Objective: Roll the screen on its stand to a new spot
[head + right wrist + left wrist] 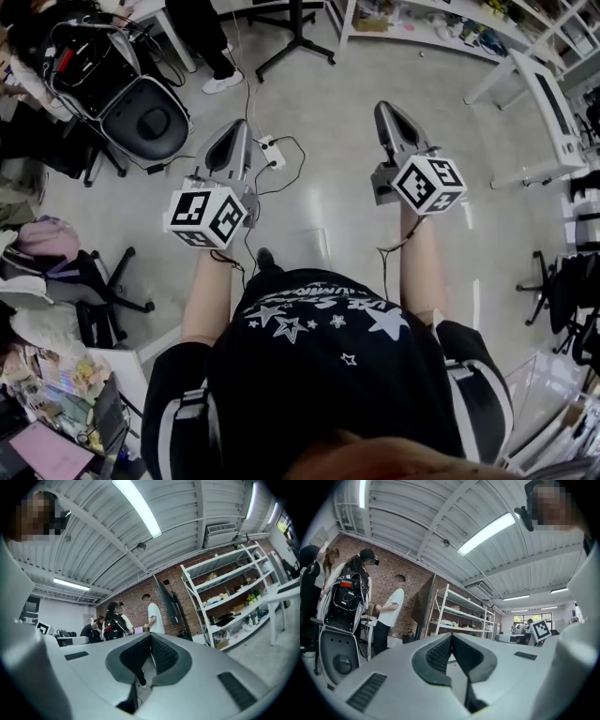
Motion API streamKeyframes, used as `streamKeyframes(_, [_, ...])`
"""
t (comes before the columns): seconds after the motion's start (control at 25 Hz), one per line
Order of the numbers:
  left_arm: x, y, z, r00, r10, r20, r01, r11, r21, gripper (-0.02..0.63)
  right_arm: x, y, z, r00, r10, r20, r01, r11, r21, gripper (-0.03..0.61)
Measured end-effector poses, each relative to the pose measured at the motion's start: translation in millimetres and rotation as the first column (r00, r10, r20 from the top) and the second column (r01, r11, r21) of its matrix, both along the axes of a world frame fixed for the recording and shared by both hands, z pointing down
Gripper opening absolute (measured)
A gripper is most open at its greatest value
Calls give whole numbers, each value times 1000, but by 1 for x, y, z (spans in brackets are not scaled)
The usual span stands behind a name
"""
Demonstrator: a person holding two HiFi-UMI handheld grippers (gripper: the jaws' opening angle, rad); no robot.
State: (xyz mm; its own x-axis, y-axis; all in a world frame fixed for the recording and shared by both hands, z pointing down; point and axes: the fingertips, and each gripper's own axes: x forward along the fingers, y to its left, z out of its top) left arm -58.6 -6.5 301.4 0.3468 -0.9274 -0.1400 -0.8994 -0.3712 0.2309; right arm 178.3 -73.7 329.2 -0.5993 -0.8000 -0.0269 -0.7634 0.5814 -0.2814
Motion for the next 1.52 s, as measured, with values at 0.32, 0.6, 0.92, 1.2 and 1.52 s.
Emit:
streamKeyframes(0.32, [-62,-36,0,999,40,-16,-41,999,-17,11,-66,-36,-3,1000,18,-18,-19,1000,-15,6])
streamKeyframes(0.6, [-123,-58,1,998,61,-23,-62,998,-15,11,-126,-50,9,999,49,-17,-50,998,-38,6])
streamKeyframes(0.92, [-143,-91,7,997,51,-55,-52,998,-22,11,-135,-80,20,995,75,-70,-79,995,-60,8])
streamKeyframes(1.2, [-143,-139,14,1000,5,-20,-6,999,-37,11,-144,-152,36,998,44,-34,-46,996,-79,6])
streamKeyframes(1.52, [-125,-236,-10,999,-49,4,48,999,10,12,-137,-268,19,1000,-9,-7,9,999,-32,6])
